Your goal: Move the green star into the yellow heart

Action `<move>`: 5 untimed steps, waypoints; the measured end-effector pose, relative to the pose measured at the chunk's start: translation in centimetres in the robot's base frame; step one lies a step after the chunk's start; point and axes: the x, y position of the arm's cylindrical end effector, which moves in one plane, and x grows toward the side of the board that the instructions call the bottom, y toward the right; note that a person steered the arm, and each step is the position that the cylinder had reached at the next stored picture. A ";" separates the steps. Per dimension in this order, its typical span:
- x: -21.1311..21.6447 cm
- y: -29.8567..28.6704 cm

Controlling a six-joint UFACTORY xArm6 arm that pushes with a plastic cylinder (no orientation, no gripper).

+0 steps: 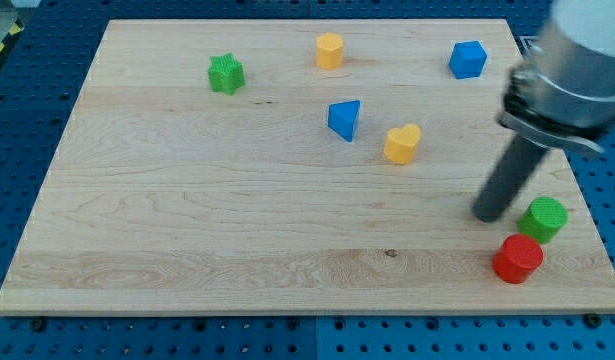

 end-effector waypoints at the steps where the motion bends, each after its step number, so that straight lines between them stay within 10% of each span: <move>1: -4.4 -8.1; 3: -13.1 -17.0; 5: -6.3 3.6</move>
